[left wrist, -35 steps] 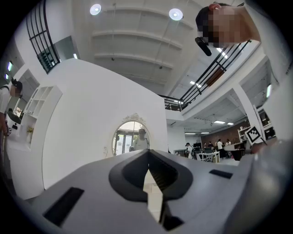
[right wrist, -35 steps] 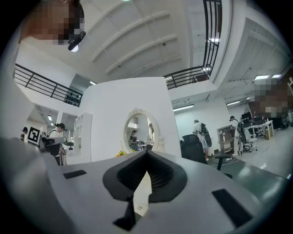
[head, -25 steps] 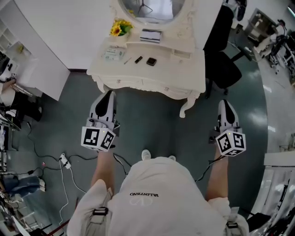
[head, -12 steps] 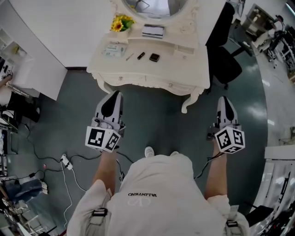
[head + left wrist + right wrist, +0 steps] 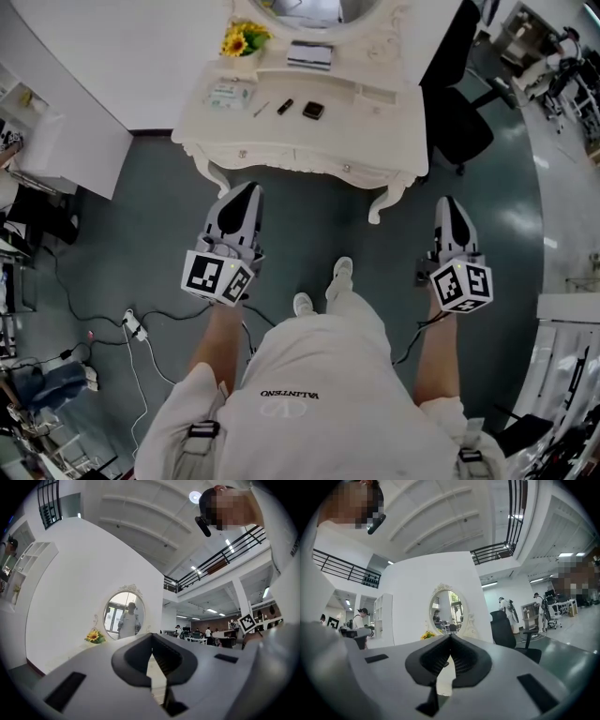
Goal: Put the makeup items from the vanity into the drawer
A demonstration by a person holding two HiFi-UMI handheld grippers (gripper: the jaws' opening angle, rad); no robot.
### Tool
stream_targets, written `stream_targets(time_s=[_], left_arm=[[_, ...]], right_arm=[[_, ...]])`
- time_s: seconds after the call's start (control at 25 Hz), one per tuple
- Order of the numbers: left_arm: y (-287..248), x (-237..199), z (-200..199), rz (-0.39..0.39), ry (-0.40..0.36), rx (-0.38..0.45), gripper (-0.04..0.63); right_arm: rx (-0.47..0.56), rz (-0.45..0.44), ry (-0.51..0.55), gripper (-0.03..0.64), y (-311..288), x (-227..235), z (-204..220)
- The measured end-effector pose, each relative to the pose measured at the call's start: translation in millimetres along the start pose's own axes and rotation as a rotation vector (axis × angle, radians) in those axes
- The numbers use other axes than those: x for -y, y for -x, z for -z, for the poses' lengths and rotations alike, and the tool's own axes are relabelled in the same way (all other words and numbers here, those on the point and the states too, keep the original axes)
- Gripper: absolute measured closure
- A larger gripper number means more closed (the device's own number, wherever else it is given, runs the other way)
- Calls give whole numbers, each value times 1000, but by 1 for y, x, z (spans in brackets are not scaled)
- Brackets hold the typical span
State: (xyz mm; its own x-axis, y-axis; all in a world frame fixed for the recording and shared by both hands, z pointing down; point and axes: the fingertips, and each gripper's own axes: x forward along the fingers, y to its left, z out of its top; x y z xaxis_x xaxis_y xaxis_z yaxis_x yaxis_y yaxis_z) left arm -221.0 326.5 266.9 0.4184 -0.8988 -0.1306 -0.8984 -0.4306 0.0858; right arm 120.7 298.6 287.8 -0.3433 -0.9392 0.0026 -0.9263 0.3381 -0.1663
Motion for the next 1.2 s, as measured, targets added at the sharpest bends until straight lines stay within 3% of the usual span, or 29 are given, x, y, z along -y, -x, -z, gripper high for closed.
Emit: stream_targets(time_s=[0.32,0.76,1.2], left_arm=[[-41,2,11,-9,2,-25,594],[-137,-8,32,-23,6,-66,594],[-206,-10,39,-89,-8,-57,594]], right_arm=[[-13,-58,-23,606,-51,11,8],[-52,-156,-46,606,-147,43,11],[-84,-271,-51,606,-216,72,17]])
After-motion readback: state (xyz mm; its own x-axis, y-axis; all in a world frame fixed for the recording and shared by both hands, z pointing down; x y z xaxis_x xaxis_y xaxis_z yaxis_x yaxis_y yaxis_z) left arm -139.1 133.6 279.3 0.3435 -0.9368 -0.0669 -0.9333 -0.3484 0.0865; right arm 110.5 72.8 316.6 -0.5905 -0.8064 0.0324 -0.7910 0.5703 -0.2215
